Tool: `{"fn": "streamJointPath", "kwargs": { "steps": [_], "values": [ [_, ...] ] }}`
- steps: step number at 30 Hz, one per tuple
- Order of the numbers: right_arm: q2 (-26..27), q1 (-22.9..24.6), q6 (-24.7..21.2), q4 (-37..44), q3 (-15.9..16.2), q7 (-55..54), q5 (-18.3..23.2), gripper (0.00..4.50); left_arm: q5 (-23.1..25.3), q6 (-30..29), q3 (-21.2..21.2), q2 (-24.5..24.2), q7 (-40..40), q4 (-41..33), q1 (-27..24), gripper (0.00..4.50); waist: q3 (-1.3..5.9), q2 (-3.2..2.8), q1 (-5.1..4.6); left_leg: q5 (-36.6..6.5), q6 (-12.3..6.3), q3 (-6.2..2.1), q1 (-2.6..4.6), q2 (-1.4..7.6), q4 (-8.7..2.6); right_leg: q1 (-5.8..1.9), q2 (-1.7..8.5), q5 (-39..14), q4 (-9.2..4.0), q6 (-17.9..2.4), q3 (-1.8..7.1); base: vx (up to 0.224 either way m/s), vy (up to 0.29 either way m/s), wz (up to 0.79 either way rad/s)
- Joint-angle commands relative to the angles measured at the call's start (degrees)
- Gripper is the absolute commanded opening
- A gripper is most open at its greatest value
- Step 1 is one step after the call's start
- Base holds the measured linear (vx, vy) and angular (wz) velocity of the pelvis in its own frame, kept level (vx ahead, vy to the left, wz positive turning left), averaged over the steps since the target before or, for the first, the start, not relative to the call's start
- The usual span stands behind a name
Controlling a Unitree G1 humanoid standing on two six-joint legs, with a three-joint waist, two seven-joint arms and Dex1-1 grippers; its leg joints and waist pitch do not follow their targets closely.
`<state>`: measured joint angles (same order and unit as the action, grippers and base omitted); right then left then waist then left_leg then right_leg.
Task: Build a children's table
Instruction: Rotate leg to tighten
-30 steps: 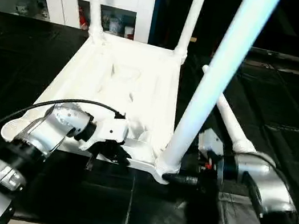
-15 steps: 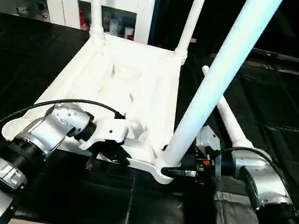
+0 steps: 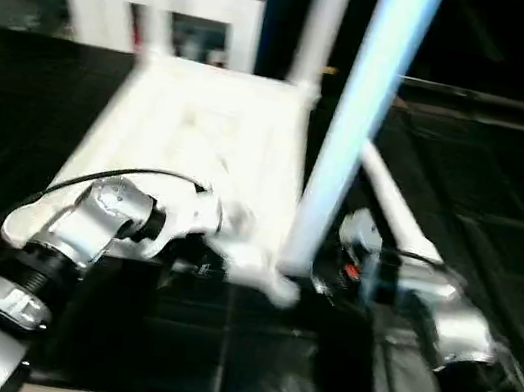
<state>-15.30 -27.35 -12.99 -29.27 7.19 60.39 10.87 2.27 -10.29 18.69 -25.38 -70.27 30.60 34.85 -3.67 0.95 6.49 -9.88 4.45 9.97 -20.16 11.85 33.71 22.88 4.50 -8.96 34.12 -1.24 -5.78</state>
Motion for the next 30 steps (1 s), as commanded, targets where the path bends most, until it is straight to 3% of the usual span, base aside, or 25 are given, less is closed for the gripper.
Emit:
{"fn": "streamJointPath", "kwargs": {
  "steps": [1,2,3,4,5,8,12,13,14,15,18,19,22,24,26,27,29,30],
  "values": [
    [6.4,-1.1,-3.8,0.6,1.3,-8.3,-0.3,2.65,-1.4,-6.5,-3.0,4.8,9.0,-6.6,-0.1,0.0,3.85,-0.34,-0.18,-17.7,1.53,-1.13,0.14,1.55,-4.56,-2.79,4.58,-30.2,-5.16,-6.2,2.43,0.0,0.0,0.0],
    [8.4,-1.9,-4.5,-0.5,0.8,-12.6,-1.2,2.65,-1.4,-9.8,-3.9,6.3,11.9,-9.0,-0.7,0.0,3.83,-0.29,-0.6,-18.2,1.97,-1.17,0.21,1.65,-4.55,-2.75,4.66,-30.2,-5.07,-6.4,2.42,0.0,0.0,0.0],
    [10.3,-2.8,-4.8,-1.8,0.2,-16.8,-1.9,2.65,-1.3,-12.7,-4.9,8.1,14.7,-11.3,-1.2,0.0,3.88,-0.3,-1.66,-18.8,2.42,-1.25,0.22,1.34,-4.33,-2.72,4.59,-31.2,-5.21,-6.3,2.17,0.0,0.0,0.0],
    [11.4,-3.4,-5.0,-2.5,-0.1,-19.2,-2.3,2.64,-1.3,-14.3,-5.4,9.2,16.4,-12.5,-1.6,0.0,3.76,-0.23,-1.95,-18.7,2.08,-1.28,0.04,1.13,-4.34,-2.78,4.51,-32.0,-5.53,-5.9,2.01,0.0,0.0,0.0],
    [13.5,-4.4,-5.5,-3.4,-1.0,-23.8,-2.7,2.64,-0.5,-17.3,-5.6,11.1,19.1,-15.4,-2.2,0.0,3.92,-0.56,-2.1,-18.1,1.72,-1.18,0.18,1.04,-4.14,-2.71,4.54,-32.0,-5.7,-5.5,2.11,0.0,0.0,0.0],
    [15.1,-5.2,-5.9,-3.8,-1.5,-27.4,-3.4,2.64,0.3,-20.2,-5.3,13.5,21.8,-18.5,-2.8,0.0,3.98,-0.31,-2.71,-16.9,0.46,-0.93,0.22,0.96,-4.05,-2.44,4.09,-27.6,-5.58,-6.7,2.45,0.0,0.0,0.0],
    [15.3,-4.8,-5.2,-2.6,-0.6,-27.6,-4.7,2.64,1.0,-22.1,-4.1,14.8,23.4,-20.8,-3.3,0.0,4.32,-0.31,-2.51,-13.8,-0.53,-0.67,-0.02,1.03,-3.96,-2.75,3.82,-20.5,-4.65,-8.7,2.77,0.0,0.0,0.0],
    [15.0,-4.4,-4.8,-2.1,0.0,-26.9,-5.5,2.99,1.4,-22.5,-3.8,14.6,24.0,-21.1,-3.3,0.0,4.43,-0.41,-2.43,-11.9,-0.99,-0.59,-0.18,1.06,-3.9,-2.89,3.71,-16.5,-4.18,-9.7,2.88,0.0,0.0,0.0],
    [15.0,-4.4,-4.7,-2.1,0.0,-26.9,-5.7,2.99,1.5,-22.6,-3.7,14.6,24.1,-21.1,-3.3,0.0,4.43,-0.41,-2.43,-11.9,-0.99,-0.59,-0.18,1.06,-3.9,-2.89,3.71,-16.5,-4.18,-9.7,2.88,0.0,0.0,0.0],
    [14.9,-4.2,-4.5,-2.1,0.1,-26.8,-5.9,3.34,1.6,-22.7,-3.8,14.4,24.3,-21.1,-3.3,0.0,4.52,-0.43,-2.4,-10.5,-1.25,-0.54,-0.24,1.09,-3.85,-3.06,3.72,-13.8,-3.82,-10.7,2.95,0.0,0.0,0.0],
    [14.6,-4.1,-4.1,-2.4,0.1,-27.2,-6.3,3.48,1.8,-23.3,-3.9,14.0,24.7,-21.4,-3.4,0.0,4.45,-0.49,-2.4,-10.5,-1.34,-0.51,-0.23,1.11,-3.87,-3.1,3.75,-13.6,-3.81,-11.0,2.94,0.0,0.0,0.0],
    [14.4,-4.0,-4.0,-2.4,0.0,-27.6,-6.3,3.77,1.9,-24.1,-4.0,13.6,25.0,-21.9,-3.5,0.0,4.31,-0.52,-2.44,-11.7,-1.17,-0.49,-0.08,1.11,-3.95,-3.0,3.74,-15.3,-4.07,-10.8,2.92,0.0,0.0,0.0],
    [11.5,-2.4,-2.3,-0.4,-0.1,-23.8,-5.4,3.86,2.6,-22.7,-3.8,11.0,23.9,-21.0,-3.4,0.0,4.2,-0.29,-2.29,-13.3,-1.18,-0.53,-0.01,1.12,-3.99,-2.99,3.82,-18.7,-4.48,-9.2,2.91,0.0,0.0,0.0],
    [10.5,-2.0,-1.7,0.3,0.0,-22.2,-5.2,4.22,2.8,-22.1,-3.7,10.3,23.5,-20.6,-3.3,0.0,4.17,-0.4,-2.26,-13.2,-1.24,-0.51,0.03,1.16,-4.02,-2.88,3.76,-18.3,-4.48,-9.2,2.98,0.0,0.0,0.0],
    [7.3,-0.7,-0.6,2.0,-0.1,-16.8,-4.4,4.28,2.5,-19.4,-3.3,8.5,20.8,-19.4,-3.1,0.0,4.17,-0.43,-2.08,-13.5,-1.17,-0.52,0.13,1.18,-4.02,-2.87,3.73,-18.2,-4.47,-9.5,2.95,0.0,0.0,0.0],
    [4.7,0.0,0.4,2.9,-0.2,-12.7,-3.9,4.34,1.8,-17.9,-3.2,7.1,18.3,-18.5,-2.9,0.0,4.18,-0.84,-1.63,-14.0,-1.47,-0.57,0.2,1.22,-4.0,-2.9,3.75,-18.2,-4.52,-9.3,2.97,0.0,0.0,0.0],
    [4.0,0.2,0.6,3.1,-0.3,-11.7,-3.7,4.43,1.6,-17.5,-3.1,6.7,17.7,-18.2,-2.8,0.0,4.26,-0.57,-1.24,-13.6,-1.71,-0.42,0.21,1.26,-3.93,-2.9,3.71,-16.8,-4.37,-9.6,3.09,0.0,0.0,0.0],
    [1.1,0.7,1.5,3.8,-0.8,-7.2,-2.6,4.43,0.8,-14.0,-2.8,5.1,14.0,-17.0,-2.5,0.0,4.21,-0.7,-0.99,-13.6,-1.79,-0.48,0.27,1.21,-3.95,-2.91,3.69,-16.7,-4.46,-9.8,3.01,0.0,0.0,0.0]
  ]
}}
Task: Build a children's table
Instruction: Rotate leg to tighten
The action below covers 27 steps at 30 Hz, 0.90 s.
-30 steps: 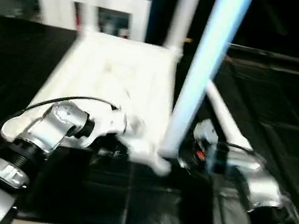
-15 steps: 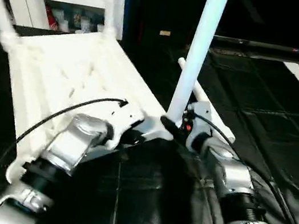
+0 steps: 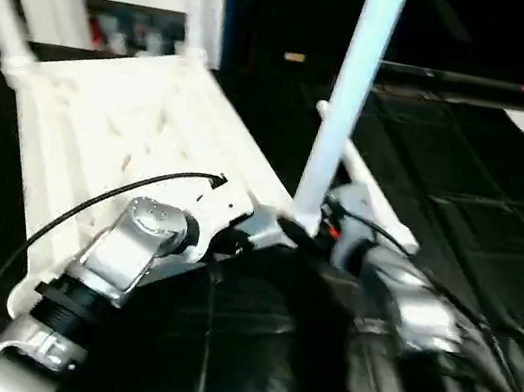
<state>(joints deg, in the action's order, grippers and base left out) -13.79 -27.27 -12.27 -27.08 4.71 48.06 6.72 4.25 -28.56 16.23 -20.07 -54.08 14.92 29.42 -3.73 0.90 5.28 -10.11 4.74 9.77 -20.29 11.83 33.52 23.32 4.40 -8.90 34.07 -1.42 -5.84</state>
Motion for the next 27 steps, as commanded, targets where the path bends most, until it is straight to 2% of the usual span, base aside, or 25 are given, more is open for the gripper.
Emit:
{"fn": "streamJointPath", "kwargs": {
  "steps": [1,4,8,9,10,11,12,15,17,18,21,24,27],
  "values": [
    [-2.1,0.7,0.9,1.7,1.2,7.7,2.3,4.43,-1.9,6.7,-0.1,-1.2,-4.7,-0.6,3.2,0.0,4.32,-0.58,0.11,-13.3,-2.12,-0.19,0.27,1.19,-3.71,-3.4,3.75,-16.4,-4.23,-9.9,3.12,0.0,0.0,0.0],
    [-4.8,0.6,1.8,1.5,0.7,11.8,3.3,4.43,-3.2,9.2,0.4,-2.8,-8.9,0.4,3.5,0.0,4.39,-0.68,0.42,-13.6,-2.3,-0.26,0.38,1.36,-3.7,-3.38,3.92,-16.1,-4.17,-10.6,3.1,0.0,0.0,0.0],
    [-9.3,-0.6,4.5,-0.6,0.1,19.1,4.3,4.43,-3.3,16.1,3.1,-5.9,-16.2,4.1,4.4,0.0,4.44,-0.8,1.53,-13.8,-2.31,0.0,0.86,1.48,-3.55,-3.03,3.82,-16.5,-4.21,-11.0,3.14,0.0,0.0,0.0],
    [-9.8,-0.8,5.0,-0.8,0.4,20.1,4.3,4.43,-3.6,16.5,3.3,-6.0,-17.2,4.4,4.4,0.0,4.38,-0.75,1.69,-13.7,-2.32,0.03,0.76,1.58,-3.59,-3.02,3.78,-16.0,-4.06,-11.3,3.16,0.0,0.0,0.0],
    [-10.8,-1.2,6.1,-1.3,0.9,22.2,4.2,4.43,-4.2,17.5,3.7,-6.3,-19.7,4.9,4.5,0.0,4.45,-1.08,2.09,-13.6,-2.14,-0.02,0.77,1.67,-3.56,-3.04,3.87,-16.0,-4.0,-11.4,3.13,0.0,0.0,0.0],
    [-10.9,-1.2,6.1,-1.4,0.9,22.3,4.2,4.43,-4.2,17.5,3.8,-6.4,-19.8,4.9,4.5,0.0,4.45,-0.96,2.17,-13.7,-2.14,-0.01,0.7,1.71,-3.6,-3.09,3.89,-16.0,-4.01,-11.4,3.1,0.0,0.0,0.0],
    [-11.3,-1.5,6.6,-1.7,1.3,23.3,4.0,4.43,-4.3,18.2,4.2,-6.6,-21.1,5.0,4.4,0.0,4.54,-1.18,2.65,-13.6,-1.86,-0.08,0.81,1.82,-3.58,-3.03,3.96,-15.5,-3.85,-11.7,3.11,0.0,0.0,0.0],
    [-11.9,-2.3,7.8,-2.8,2.1,25.0,3.5,4.43,-4.2,20.0,5.2,-7.1,-23.5,5.7,4.5,0.0,4.51,-1.05,2.86,-14.2,-1.51,-0.03,0.78,1.82,-3.62,-3.08,3.95,-14.7,-3.69,-12.4,3.13,0.0,0.0,0.0],
    [-11.7,-3.4,9.4,-4.4,3.1,25.8,2.5,4.43,-4.0,21.2,6.0,-7.4,-25.2,6.2,4.7,0.0,4.47,-0.91,2.97,-14.6,-1.44,-0.01,0.75,1.74,-3.59,-3.09,3.97,-15.6,-3.78,-12.2,3.13,0.0,0.0,0.0],
    [-11.5,-3.7,10.0,-4.9,3.6,26.4,2.3,4.43,-3.9,22.0,6.3,-7.5,-26.0,6.7,4.9,0.0,4.5,-0.86,2.93,-14.5,-1.41,-0.11,0.51,1.75,-3.64,-3.32,4.08,-16.1,-3.74,-11.9,3.12,0.0,0.0,0.0],
    [-11.1,-4.4,11.1,-5.8,4.8,28.6,2.0,4.43,-3.6,24.6,7.2,-7.8,-27.6,8.5,5.4,0.0,4.48,-0.79,2.78,-14.5,-1.49,-0.16,0.48,1.63,-3.61,-3.26,4.03,-18.0,-3.98,-11.0,3.03,0.0,0.0,0.0],
    [-10.9,-4.7,11.8,-6.3,5.4,29.7,1.7,4.43,-3.2,25.7,7.4,-8.0,-28.2,9.3,5.6,0.0,4.53,-0.6,2.76,-14.3,-1.49,-0.2,0.4,1.73,-3.63,-3.35,4.11,-18.1,-3.9,-11.0,3.03,0.0,0.0,0.0],
    [-11.0,-5.2,12.3,-7.0,6.3,31.3,1.8,4.43,-2.7,26.9,7.5,-8.1,-28.5,10.3,5.9,0.0,4.55,-0.73,2.79,-13.8,-1.55,-0.18,0.46,1.79,-3.61,-3.25,4.09,-17.6,-3.84,-11.3,3.05,0.0,0.0,0.0]
  ]
}}
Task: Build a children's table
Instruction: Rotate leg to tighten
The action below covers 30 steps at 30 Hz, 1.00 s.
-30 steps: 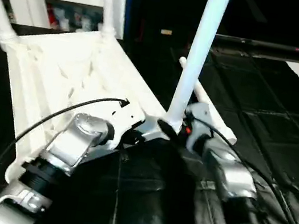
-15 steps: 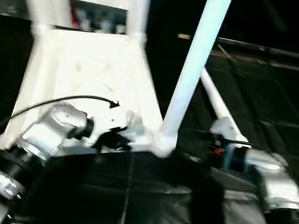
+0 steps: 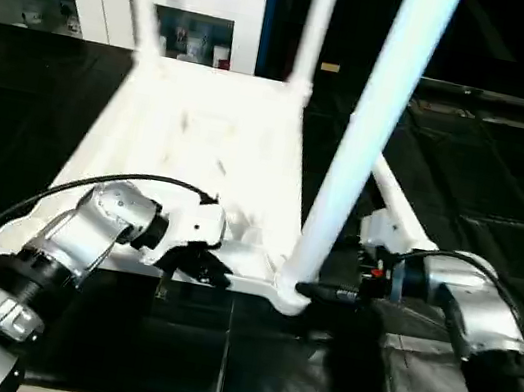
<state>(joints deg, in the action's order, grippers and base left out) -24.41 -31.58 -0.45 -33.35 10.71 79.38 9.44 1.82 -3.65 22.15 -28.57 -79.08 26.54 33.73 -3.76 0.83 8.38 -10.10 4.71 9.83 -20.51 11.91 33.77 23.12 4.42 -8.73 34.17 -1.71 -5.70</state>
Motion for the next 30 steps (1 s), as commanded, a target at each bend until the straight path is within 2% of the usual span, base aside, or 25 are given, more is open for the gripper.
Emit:
{"fn": "streamJointPath", "kwargs": {
  "steps": [1,5,6,10,12,15,16,21,26,30],
  "values": [
    [-0.5,-1.0,0.6,-1.0,0.6,0.6,-0.9,4.15,-0.2,2.3,1.6,0.4,-3.5,-1.0,1.6,0.0,4.59,-0.61,-0.27,-13.6,-1.59,-0.25,0.66,1.75,-3.86,-3.05,4.03,-17.1,-3.79,-11.2,2.93,0.0,0.0,0.0],
    [-0.4,-1.4,1.5,-1.9,1.5,2.0,-1.0,4.07,-0.2,3.5,1.8,0.4,-3.8,0.2,2.0,0.0,4.63,-0.51,-0.26,-13.2,-1.79,-0.23,0.56,1.75,-3.83,-3.13,4.02,-16.0,-3.6,-11.6,2.93,0.0,0.0,0.0],
    [-0.2,-1.4,1.8,-2.0,1.9,1.9,-1.2,3.76,-0.2,3.8,1.9,0.3,-3.8,0.4,2.0,0.0,4.62,-0.41,-0.28,-13.2,-1.77,-0.21,0.61,1.77,-3.84,-3.12,4.03,-16.0,-3.59,-11.6,2.95,0.0,0.0,0.0],
    [0.3,-1.3,2.1,-1.9,2.2,2.5,-1.4,3.76,-0.1,4.2,2.0,0.4,-3.6,0.7,1.9,0.0,4.56,-0.32,-0.27,-13.0,-1.88,-0.17,0.56,1.75,-3.83,-3.09,4.09,-17.1,-3.68,-11.2,2.96,0.0,0.0,0.0],
    [0.5,-1.3,2.2,-2.2,2.3,2.5,-1.5,3.39,0.0,4.5,2.0,0.6,-3.5,0.9,1.9,0.0,4.54,-0.27,-0.26,-13.1,-1.8,-0.18,0.59,1.76,-3.85,-3.06,4.16,-18.0,-3.78,-11.0,2.96,0.0,0.0,0.0],
    [0.6,-1.4,2.5,-2.4,2.4,2.7,-1.4,3.23,0.0,4.8,2.0,0.7,-3.5,1.1,1.9,0.0,4.57,-0.33,-0.25,-13.1,-1.76,-0.2,0.6,1.82,-3.86,-3.02,4.15,-17.8,-3.73,-10.9,2.97,0.0,0.0,0.0],
    [0.7,-1.4,2.8,-2.5,2.7,2.9,-1.4,2.96,0.1,5.0,1.9,0.8,-3.5,1.4,1.9,0.0,4.57,-0.31,-0.25,-13.1,-1.76,-0.2,0.61,1.81,-3.87,-3.04,4.13,-17.7,-3.73,-10.9,2.97,0.0,0.0,0.0],
    [1.2,-1.4,3.4,-3.0,3.3,2.9,-2.1,2.72,0.2,5.7,2.0,0.9,-3.4,2.3,2.2,0.0,4.58,-0.36,-0.23,-13.1,-1.76,-0.19,0.62,1.79,-3.85,-3.04,4.16,-17.8,-3.77,-10.9,2.97,0.0,0.0,0.0],
    [1.6,-1.6,4.1,-3.6,3.7,2.4,-2.8,2.7,0.3,5.9,1.9,0.9,-3.3,2.7,2.3,0.0,4.48,-0.29,-0.26,-13.8,-1.58,-0.23,0.65,1.74,-3.91,-3.04,4.21,-20.0,-4.0,-10.2,2.95,0.0,0.0,0.0],
    [1.8,-1.7,5.8,-4.1,3.9,1.4,-3.6,2.7,0.4,6.2,1.8,1.0,-3.2,3.2,2.5,0.0,4.46,-0.29,-0.3,-14.0,-1.45,-0.23,0.68,1.76,-3.93,-2.95,4.18,-19.8,-3.98,-10.3,2.96,0.0,0.0,0.0]
  ]
}}
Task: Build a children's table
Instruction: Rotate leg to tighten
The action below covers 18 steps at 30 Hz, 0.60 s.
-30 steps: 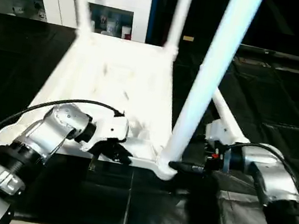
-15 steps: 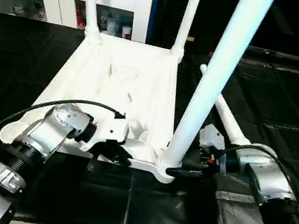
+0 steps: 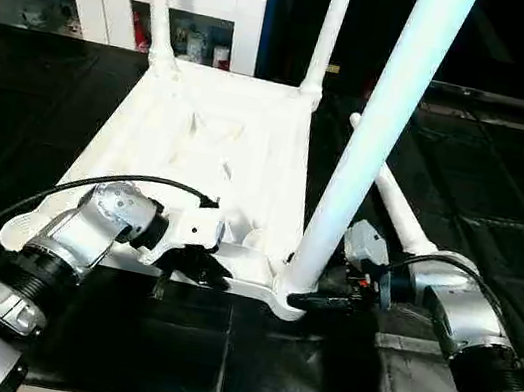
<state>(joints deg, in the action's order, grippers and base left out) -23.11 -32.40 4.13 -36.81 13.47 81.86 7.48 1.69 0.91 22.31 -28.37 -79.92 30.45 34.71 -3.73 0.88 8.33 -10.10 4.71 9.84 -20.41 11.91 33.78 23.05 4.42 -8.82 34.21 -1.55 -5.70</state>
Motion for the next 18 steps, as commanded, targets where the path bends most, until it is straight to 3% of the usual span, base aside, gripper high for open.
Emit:
{"fn": "streamJointPath", "kwargs": {
  "steps": [1,3,6,9,15,18],
  "values": [
    [0.5,-1.0,1.5,-0.8,1.3,-1.4,-2.0,2.7,0.5,1.7,1.7,0.8,-2.4,-0.6,1.5,0.0,4.4,-0.27,-0.31,-14.2,-1.43,-0.22,0.6,1.7,-3.94,-2.92,4.16,-20.1,-4.04,-10.4,2.94,0.0,0.0,0.0],
    [0.7,-1.2,0.6,-1.3,1.3,-1.3,-1.8,2.7,0.5,1.8,1.7,0.8,-2.3,-0.4,1.6,0.0,4.38,-0.32,-0.35,-14.3,-1.42,-0.25,0.59,1.72,-3.97,-2.94,4.16,-20.2,-4.03,-10.4,2.94,0.0,0.0,0.0],
    [1.1,-1.8,-2.7,-1.9,0.5,-1.1,-0.6,3.39,0.6,2.0,1.7,0.9,-2.2,-0.1,1.7,0.0,4.31,-0.29,-0.4,-14.8,-1.41,-0.26,0.64,1.68,-3.98,-2.95,4.13,-21.4,-4.16,-10.2,2.94,0.0,0.0,0.0],
    [1.2,-1.8,0.5,-2.2,0.5,-2.9,-1.7,3.59,0.6,2.2,1.7,0.9,-2.2,0.1,1.8,0.0,4.27,-0.28,-0.37,-15.3,-1.01,-0.26,0.78,1.69,-3.95,-2.75,4.36,-22.8,-4.34,-9.8,2.99,0.0,0.0,0.0],
    [1.3,-1.9,-0.3,-1.9,0.4,-2.1,-1.5,3.59,0.7,2.5,1.7,0.9,-2.3,0.9,2.1,0.0,4.47,-0.4,-0.31,-14.3,-1.13,-0.29,0.63,1.83,-3.97,-2.88,4.11,-18.9,-3.78,-10.9,3.04,0.0,0.0,0.0],
    [1.3,-1.9,-0.3,-2.1,0.4,-2.1,-1.5,3.59,0.8,2.7,1.7,0.9,-2.4,1.2,2.2,0.0,4.43,-0.36,-0.31,-14.5,-1.23,-0.23,0.6,1.72,-3.93,-2.95,4.18,-19.3,-3.87,-10.8,3.05,0.0,0.0,0.0]
  ]
}}
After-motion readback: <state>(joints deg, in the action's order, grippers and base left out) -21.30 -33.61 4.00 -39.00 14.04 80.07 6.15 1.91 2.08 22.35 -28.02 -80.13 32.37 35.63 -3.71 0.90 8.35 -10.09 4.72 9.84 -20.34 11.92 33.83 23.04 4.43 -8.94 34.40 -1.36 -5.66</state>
